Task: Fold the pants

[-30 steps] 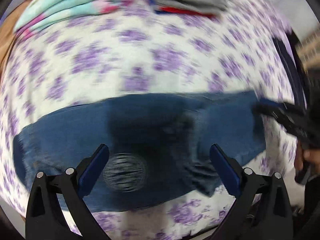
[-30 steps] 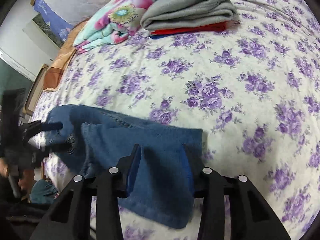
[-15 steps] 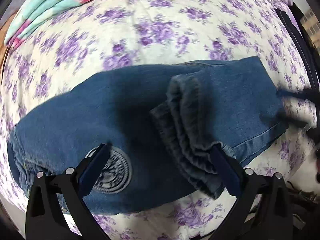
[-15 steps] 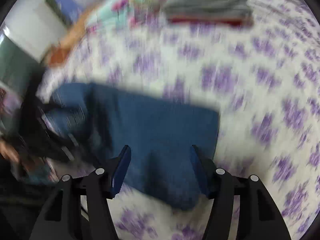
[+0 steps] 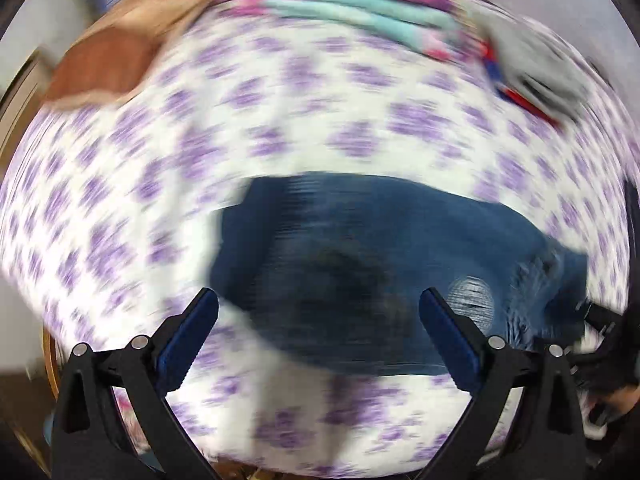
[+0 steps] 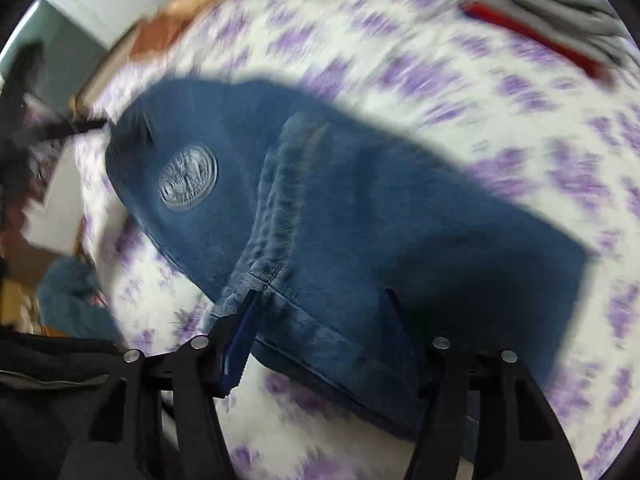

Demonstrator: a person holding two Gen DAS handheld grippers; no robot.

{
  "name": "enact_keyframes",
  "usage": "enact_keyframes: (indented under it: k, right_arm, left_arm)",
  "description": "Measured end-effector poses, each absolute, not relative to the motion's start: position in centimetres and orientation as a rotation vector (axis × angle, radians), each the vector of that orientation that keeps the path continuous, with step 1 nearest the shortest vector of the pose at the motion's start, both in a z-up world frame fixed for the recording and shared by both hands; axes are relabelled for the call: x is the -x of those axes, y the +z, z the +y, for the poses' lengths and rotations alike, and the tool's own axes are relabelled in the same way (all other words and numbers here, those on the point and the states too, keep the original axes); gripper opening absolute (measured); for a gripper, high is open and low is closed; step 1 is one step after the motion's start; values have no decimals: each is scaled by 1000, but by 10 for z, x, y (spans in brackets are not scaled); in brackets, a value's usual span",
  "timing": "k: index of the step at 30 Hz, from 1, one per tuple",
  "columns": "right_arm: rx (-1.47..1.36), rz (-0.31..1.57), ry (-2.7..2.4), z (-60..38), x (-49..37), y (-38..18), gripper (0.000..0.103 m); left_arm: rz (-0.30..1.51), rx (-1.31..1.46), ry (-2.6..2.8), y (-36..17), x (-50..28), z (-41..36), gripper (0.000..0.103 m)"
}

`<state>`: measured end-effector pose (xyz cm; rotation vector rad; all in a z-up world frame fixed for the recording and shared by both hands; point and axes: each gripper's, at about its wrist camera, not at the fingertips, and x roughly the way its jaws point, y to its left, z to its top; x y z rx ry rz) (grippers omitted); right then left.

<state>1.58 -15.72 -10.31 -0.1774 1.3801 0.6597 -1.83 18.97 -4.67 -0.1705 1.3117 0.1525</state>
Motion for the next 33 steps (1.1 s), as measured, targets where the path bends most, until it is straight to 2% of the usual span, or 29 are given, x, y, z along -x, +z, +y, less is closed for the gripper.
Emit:
enact_keyframes:
  k: [2, 6, 11, 15, 18, 20, 21, 24, 25, 29, 31, 33]
  right_arm:
    - [266, 1364, 629, -143, -13, -102, 66]
    - [157, 1384, 627, -163, -26, -71, 65]
    - [-21, 1322, 522, -209, -37, -38, 70]
    - [-75, 1310, 440, -220, -35, -40, 70]
    - [-138, 1310, 426, -228, -27, -41, 70]
    - [-145, 1323, 425, -223, -18, -45, 71]
    - [-142, 1326, 426, -221, -14, -47, 71]
    - [-150, 1324, 418, -225, -5, -48, 71]
    - [-153, 1320, 417, -229, -2, -47, 71]
    - [-164, 1319, 429, -244, -2, -50, 71]
    - [-161, 1305, 444, -250, -6, -49, 71]
    - [-154, 1286, 474, -257, -11, -46, 71]
  left_arm:
    - [1317, 240, 214, -51, 27, 216, 98]
    - [1327, 388, 228, -57, 42, 250, 98]
    - [1366, 441, 131, -75, 43, 237, 98]
    - [1401, 402, 12, -87, 30, 212, 97]
    - [1428, 446, -33, -101, 19, 204, 79]
    - [1428, 494, -58, -116, 10, 207, 81]
    - [1438, 522, -43, -126, 6, 210, 89]
    - [1415, 735, -31, -151, -1, 226, 99]
    - [1417, 758, -2, -149, -4, 225, 97]
    - [1422, 616, 68, -136, -7, 208, 72]
    - [1390, 553, 105, -117, -3, 200, 44]
    - [1342, 422, 125, -84, 4, 179, 35]
